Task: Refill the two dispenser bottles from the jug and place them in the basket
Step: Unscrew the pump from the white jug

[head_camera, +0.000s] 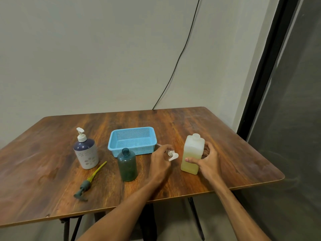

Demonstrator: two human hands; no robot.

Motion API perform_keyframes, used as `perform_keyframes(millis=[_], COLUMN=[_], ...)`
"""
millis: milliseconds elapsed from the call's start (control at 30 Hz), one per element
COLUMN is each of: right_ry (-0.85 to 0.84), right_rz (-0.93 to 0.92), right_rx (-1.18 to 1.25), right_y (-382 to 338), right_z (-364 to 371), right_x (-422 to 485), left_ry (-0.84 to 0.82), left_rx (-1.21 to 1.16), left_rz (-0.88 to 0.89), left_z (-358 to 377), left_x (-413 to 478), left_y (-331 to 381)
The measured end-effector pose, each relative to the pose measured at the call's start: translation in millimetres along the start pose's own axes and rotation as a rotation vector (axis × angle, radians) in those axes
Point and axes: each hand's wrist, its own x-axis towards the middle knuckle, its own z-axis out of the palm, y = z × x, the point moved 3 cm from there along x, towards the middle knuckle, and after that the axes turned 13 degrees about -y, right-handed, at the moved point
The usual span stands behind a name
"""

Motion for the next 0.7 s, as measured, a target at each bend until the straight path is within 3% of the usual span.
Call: perform_keyframes(millis=[233,700], right_ry=[-0.012,-0.012], right_rz=[-0.003,-0.004], right_rx=[-0.016,-0.054], right_y=[-1,-4], right_z=[0,0], right_x=[1,3], left_ry=[-0.301,-0.534], left_rx=[0.312,0.501], left_rz=[0.076,0.083], left_z=[2,-1], left_x=[-1,13], left_y=[-9,-14])
